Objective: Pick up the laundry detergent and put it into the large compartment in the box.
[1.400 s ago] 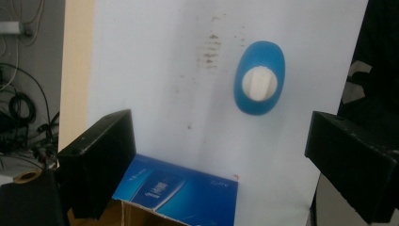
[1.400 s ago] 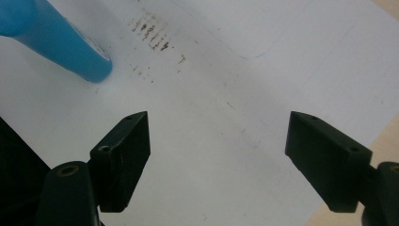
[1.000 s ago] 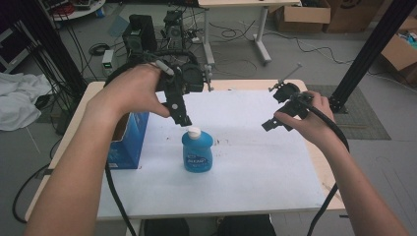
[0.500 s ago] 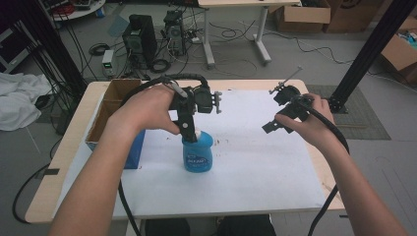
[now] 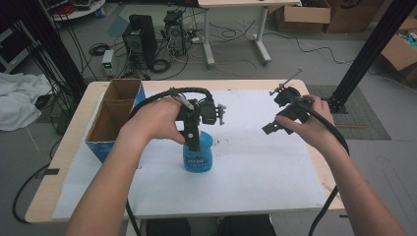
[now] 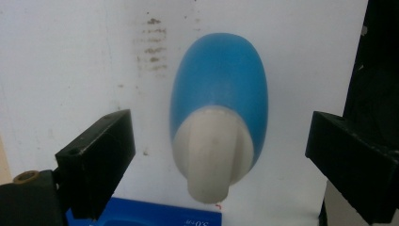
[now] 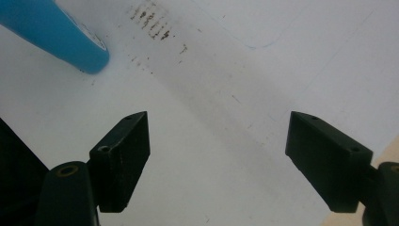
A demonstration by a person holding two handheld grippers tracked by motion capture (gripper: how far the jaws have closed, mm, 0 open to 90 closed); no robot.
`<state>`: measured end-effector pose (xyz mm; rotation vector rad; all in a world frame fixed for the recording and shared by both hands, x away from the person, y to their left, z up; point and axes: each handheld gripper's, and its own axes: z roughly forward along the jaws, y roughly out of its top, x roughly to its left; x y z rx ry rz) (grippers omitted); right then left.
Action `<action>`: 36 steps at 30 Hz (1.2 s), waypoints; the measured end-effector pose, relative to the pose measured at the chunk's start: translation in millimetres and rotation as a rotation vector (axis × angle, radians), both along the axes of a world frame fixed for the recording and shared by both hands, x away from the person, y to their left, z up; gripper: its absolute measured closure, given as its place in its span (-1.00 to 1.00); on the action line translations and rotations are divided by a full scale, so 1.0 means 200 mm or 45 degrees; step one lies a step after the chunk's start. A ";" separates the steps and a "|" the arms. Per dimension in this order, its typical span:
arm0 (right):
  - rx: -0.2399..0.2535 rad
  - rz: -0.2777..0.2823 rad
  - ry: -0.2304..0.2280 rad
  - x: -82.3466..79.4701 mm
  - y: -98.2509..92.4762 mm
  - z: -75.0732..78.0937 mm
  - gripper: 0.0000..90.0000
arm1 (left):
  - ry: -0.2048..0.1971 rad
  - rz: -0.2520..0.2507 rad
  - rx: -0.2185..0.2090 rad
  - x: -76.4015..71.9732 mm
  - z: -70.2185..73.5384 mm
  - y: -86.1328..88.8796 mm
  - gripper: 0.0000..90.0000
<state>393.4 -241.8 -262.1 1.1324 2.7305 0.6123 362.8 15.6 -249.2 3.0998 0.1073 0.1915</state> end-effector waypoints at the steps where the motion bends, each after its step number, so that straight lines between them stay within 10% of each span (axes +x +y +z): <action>1: -0.001 0.000 0.001 0.00 0.00 0.00 -0.50 | 0.001 -0.004 0.005 0.00 -0.01 0.00 -0.79; 36: 0.002 -0.011 0.010 0.00 -0.03 -0.02 -0.51 | 0.054 -0.026 0.050 0.04 -0.16 -0.03 -0.65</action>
